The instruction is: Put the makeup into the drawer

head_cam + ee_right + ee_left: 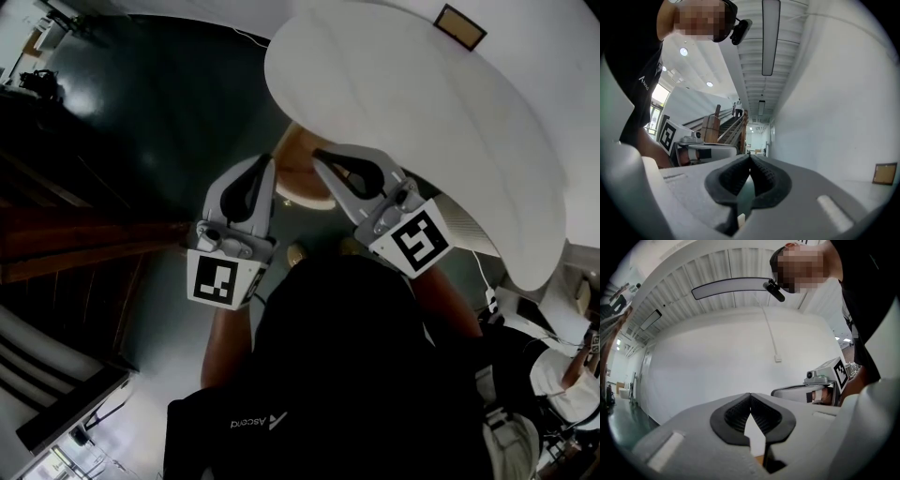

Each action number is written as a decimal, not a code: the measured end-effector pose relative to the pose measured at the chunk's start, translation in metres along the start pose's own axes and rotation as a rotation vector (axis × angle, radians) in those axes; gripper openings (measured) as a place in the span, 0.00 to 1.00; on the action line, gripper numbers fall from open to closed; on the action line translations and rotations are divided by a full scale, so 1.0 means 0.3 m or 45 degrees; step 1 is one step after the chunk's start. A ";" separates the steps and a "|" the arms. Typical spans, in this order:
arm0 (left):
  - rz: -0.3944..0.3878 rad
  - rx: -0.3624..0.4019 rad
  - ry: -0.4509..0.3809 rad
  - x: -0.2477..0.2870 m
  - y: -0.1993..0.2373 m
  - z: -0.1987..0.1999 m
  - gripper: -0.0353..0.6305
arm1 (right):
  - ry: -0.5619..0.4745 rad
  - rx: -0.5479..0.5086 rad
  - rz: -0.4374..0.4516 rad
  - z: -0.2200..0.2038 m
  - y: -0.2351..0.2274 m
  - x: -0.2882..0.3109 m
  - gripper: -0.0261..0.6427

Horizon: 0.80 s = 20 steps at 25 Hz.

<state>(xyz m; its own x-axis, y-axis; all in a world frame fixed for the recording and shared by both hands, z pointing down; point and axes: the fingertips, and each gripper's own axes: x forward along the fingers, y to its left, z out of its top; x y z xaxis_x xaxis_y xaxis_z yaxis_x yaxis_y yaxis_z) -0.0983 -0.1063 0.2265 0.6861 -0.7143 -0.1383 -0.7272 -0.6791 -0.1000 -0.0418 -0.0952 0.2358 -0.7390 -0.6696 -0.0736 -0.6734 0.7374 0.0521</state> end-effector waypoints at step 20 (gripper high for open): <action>-0.032 -0.017 0.027 0.011 -0.046 -0.030 0.07 | 0.016 0.014 -0.059 -0.045 -0.024 -0.089 0.04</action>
<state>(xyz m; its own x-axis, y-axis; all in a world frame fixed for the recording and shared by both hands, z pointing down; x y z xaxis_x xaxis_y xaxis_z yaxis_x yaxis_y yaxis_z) -0.0859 -0.1010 0.2363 0.7044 -0.7003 -0.1153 -0.7096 -0.6989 -0.0902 -0.0175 -0.0839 0.2509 -0.7074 -0.7039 -0.0633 -0.7065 0.7066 0.0380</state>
